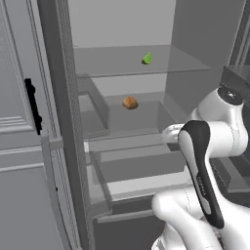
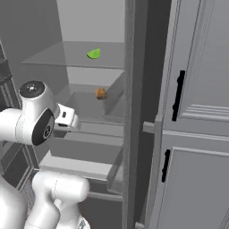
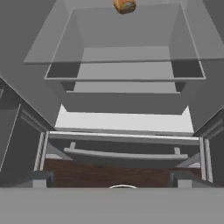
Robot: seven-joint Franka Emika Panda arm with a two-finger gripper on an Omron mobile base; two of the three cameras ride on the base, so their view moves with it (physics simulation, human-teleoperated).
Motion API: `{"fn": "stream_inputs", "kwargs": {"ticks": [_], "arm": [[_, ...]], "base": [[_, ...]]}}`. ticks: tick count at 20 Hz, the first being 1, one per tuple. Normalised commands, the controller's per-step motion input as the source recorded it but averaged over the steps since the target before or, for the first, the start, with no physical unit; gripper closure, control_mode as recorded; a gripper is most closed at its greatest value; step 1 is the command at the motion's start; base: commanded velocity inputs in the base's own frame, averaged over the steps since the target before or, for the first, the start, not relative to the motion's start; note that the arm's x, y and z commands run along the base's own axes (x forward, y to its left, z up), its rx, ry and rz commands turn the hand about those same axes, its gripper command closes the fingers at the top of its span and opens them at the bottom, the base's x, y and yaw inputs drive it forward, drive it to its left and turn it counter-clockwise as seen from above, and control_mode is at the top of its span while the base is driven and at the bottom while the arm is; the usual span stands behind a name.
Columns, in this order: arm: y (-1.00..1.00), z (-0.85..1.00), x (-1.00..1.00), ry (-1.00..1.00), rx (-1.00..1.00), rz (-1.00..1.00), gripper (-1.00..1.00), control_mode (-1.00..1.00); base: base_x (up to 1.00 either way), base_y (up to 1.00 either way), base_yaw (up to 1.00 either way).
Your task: Grab a lemon wedge from the fridge and one ice cube from the ice bowl, and put them in the glass of lemonade.
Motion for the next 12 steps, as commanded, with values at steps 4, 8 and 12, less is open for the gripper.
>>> {"fn": "stream_inputs", "kwargs": {"ticks": [4, 8, 12], "arm": [[0.0, 0.0, 0.0, 0.0, 0.0, 0.0, -1.0, 1.0], [0.0, 0.0, 0.0, 0.0, 0.0, 0.0, -1.0, -1.0], [0.0, 0.57, 0.03, -0.05, 0.0, 0.0, -1.0, -1.0]], "base": [[0.72, 0.0, 0.0], [0.06, 0.0, 0.0], [0.0, 0.0, 0.0]]}}
